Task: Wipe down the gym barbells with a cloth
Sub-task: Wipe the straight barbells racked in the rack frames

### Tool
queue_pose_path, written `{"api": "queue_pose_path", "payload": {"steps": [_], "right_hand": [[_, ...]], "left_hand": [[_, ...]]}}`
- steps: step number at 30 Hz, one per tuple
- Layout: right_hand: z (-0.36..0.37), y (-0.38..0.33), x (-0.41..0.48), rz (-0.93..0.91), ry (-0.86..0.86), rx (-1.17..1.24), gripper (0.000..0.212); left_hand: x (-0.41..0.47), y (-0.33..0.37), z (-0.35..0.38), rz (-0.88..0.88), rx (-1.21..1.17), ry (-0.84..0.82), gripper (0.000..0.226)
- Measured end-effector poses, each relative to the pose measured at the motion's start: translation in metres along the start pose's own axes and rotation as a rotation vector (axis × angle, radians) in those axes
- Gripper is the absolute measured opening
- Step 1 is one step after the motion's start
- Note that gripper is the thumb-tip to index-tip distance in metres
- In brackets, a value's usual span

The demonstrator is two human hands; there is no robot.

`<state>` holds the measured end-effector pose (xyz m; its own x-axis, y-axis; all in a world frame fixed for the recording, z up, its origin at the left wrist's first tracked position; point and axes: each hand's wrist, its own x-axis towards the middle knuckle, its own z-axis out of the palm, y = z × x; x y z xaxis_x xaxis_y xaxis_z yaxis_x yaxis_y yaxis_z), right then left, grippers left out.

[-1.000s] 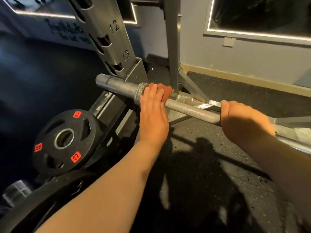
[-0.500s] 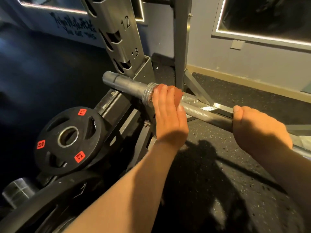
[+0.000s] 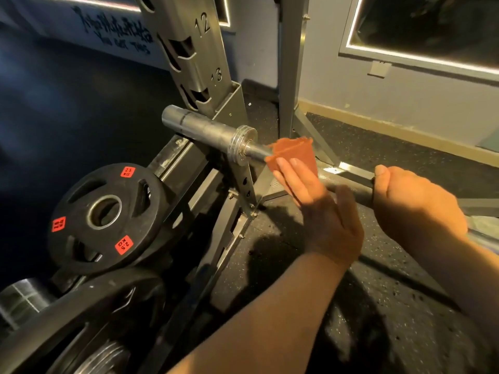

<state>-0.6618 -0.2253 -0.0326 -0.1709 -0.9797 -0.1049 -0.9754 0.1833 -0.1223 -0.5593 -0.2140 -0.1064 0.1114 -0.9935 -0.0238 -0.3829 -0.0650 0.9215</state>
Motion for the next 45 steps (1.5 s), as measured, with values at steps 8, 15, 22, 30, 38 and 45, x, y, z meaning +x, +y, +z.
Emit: {"api": "queue_pose_path", "payload": {"steps": [8,15,22,30,38,45], "right_hand": [[0.006,0.008,0.007,0.002,-0.011,0.055,0.045],[0.002,0.003,0.005,-0.011,-0.035,0.015,0.040],[0.016,0.013,0.006,-0.175,0.207,0.006,0.028],[0.023,0.023,0.013,-0.305,0.261,-0.255,0.021],[0.029,0.026,0.014,-0.309,0.264,-0.296,0.032],[0.036,0.027,0.015,-0.247,0.273,-0.175,0.038]], "left_hand": [[0.020,-0.008,-0.036,0.198,0.192,0.208,0.055],[-0.002,0.010,-0.010,0.139,0.285,-0.045,0.073],[0.066,-0.009,-0.089,0.471,0.483,-0.057,0.037],[0.045,0.008,-0.053,0.315,0.324,0.250,0.047],[0.059,-0.019,-0.085,0.448,0.404,0.097,0.031],[0.041,-0.003,-0.041,0.355,0.204,0.297,0.030]]}}
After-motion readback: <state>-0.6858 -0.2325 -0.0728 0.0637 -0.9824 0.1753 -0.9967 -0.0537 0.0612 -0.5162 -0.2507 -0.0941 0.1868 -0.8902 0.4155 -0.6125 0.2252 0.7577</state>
